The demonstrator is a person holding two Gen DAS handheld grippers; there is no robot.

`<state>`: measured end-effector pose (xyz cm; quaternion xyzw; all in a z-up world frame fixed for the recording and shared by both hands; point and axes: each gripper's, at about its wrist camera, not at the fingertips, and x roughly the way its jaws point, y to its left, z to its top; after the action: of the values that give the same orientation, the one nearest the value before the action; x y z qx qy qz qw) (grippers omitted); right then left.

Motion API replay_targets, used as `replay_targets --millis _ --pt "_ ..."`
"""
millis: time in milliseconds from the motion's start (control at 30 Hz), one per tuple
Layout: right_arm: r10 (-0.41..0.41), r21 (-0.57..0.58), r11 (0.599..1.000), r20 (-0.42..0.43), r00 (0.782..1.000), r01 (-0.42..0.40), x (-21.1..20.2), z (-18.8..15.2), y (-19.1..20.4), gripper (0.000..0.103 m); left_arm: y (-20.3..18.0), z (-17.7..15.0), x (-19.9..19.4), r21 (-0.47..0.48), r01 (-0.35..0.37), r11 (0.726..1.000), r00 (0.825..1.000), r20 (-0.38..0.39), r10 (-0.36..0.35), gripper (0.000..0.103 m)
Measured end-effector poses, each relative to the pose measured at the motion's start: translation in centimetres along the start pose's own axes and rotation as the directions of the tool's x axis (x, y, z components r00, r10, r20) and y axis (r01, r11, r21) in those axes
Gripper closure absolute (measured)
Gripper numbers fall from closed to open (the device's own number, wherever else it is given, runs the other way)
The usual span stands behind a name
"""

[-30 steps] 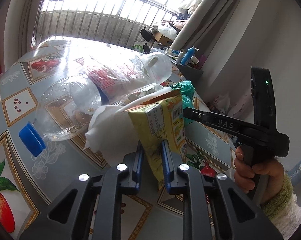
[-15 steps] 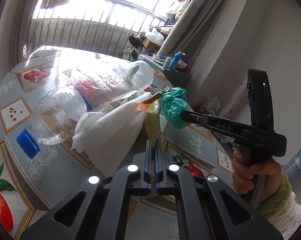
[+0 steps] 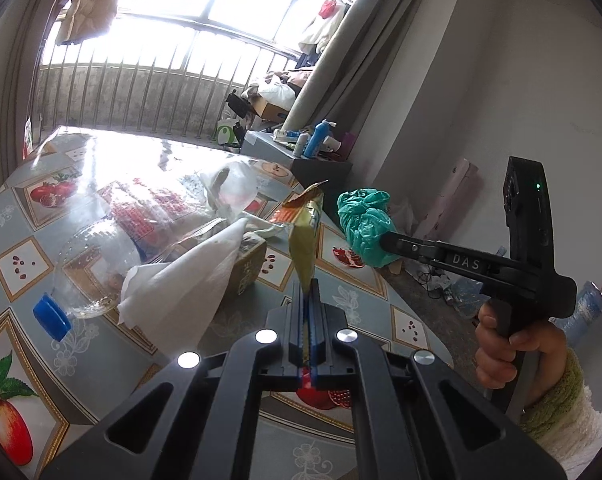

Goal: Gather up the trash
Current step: 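Carry the carton and green bag over the blue basket and open both tools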

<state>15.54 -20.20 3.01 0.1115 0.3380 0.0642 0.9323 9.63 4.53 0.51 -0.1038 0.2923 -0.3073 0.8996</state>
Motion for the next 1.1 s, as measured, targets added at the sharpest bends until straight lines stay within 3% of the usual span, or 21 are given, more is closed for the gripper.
replay_targets --millis 167,367,533,667,867,1100 --pt "-0.065 0.040 0.997 0.032 0.997 0.064 -2.8 -0.8 -2.0 0.096 -2.5 1.1 0.8 0.059 0.056 0.997 0.998 -0.006 -0.056 0.102" --pt "-0.152 0.132 0.980 0.039 0.988 0.146 -5.1 -2.8 -5.9 0.096 -6.8 1.6 4.4 0.130 0.126 0.983 0.989 -0.090 -0.115 0.102" --pt "-0.224 0.230 0.949 0.016 0.974 0.214 -6.5 -4.9 -10.5 0.096 -11.0 1.4 8.1 0.162 0.199 0.967 0.969 -0.180 -0.169 0.102" --pt "-0.276 0.290 0.919 -0.013 0.961 0.268 -7.4 -6.8 -13.8 0.096 -14.9 1.2 11.4 0.182 0.272 0.945 0.943 -0.244 -0.225 0.102" --pt "-0.349 0.395 0.850 -0.074 0.934 0.349 -8.0 -9.8 -19.1 0.096 -20.5 0.5 17.4 0.177 0.358 0.917 0.886 -0.375 -0.274 0.102" --pt "-0.390 0.497 0.763 -0.157 0.907 0.414 -7.5 -13.2 -24.5 0.096 -27.0 -1.3 26.1 0.121 0.450 0.885 0.771 -0.552 -0.317 0.101"
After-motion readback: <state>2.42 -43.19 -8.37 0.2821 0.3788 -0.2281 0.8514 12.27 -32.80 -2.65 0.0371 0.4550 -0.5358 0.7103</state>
